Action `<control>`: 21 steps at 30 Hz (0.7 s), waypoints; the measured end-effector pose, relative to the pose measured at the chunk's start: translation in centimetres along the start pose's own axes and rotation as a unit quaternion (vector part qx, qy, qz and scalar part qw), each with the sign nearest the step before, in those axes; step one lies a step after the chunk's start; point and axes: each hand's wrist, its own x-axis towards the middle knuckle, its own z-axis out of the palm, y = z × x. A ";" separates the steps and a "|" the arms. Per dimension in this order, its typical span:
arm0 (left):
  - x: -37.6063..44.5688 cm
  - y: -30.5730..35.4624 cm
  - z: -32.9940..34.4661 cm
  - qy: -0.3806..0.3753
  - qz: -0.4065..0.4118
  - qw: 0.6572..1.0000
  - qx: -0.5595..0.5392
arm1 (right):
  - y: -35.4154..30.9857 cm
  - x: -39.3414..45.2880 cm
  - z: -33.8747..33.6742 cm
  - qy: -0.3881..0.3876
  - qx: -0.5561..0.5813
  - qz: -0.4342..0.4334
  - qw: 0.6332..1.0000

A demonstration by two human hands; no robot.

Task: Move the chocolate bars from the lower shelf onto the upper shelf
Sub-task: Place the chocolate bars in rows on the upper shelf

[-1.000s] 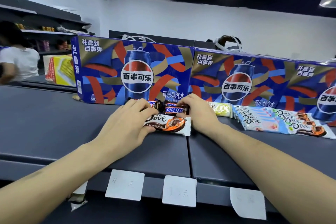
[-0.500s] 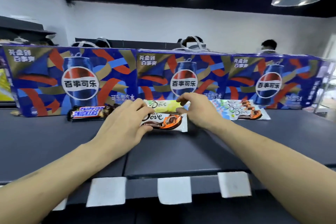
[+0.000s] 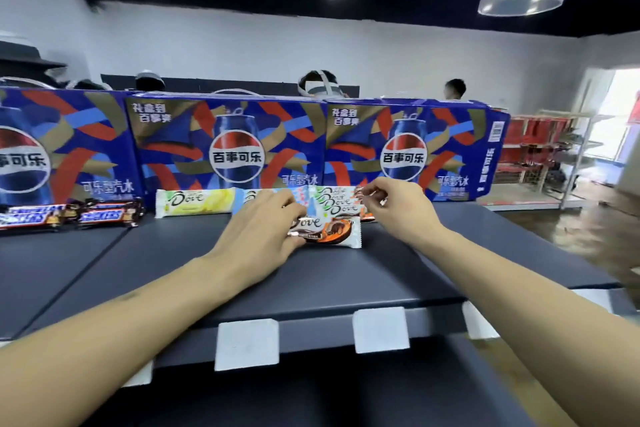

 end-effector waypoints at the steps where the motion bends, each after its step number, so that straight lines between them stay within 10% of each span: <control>1: 0.8 1.1 0.6 -0.007 -0.002 1.000 -0.001 | 1.0 -0.1 -0.6 0.004 0.005 0.003 1.000; 21: 7.4 5.3 6.3 -0.089 -0.162 0.983 -0.021 | 3.5 -1.5 -2.2 -0.011 0.075 -0.015 0.997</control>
